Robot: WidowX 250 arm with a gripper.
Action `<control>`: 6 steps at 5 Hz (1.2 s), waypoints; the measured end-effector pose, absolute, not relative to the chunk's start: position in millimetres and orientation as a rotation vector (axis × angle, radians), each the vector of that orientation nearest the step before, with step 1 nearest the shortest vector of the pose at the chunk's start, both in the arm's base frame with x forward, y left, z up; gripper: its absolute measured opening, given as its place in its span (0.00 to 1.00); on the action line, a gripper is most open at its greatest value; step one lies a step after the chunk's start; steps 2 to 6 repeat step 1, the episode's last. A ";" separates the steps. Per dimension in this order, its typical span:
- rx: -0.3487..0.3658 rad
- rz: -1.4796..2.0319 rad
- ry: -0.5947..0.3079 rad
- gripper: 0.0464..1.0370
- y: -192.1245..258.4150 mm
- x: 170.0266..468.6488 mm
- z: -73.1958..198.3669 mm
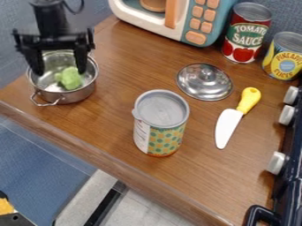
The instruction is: Put the green object in a silver pot
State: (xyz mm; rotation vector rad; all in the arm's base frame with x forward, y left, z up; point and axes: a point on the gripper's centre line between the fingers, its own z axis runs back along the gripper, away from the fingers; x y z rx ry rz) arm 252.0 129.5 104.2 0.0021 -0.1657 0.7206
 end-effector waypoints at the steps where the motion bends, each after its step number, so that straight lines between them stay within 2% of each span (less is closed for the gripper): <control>1: -0.014 0.688 -0.272 0.97 129.3 258.3 135.8; 6: -0.014 0.688 -0.272 0.97 129.3 258.3 135.8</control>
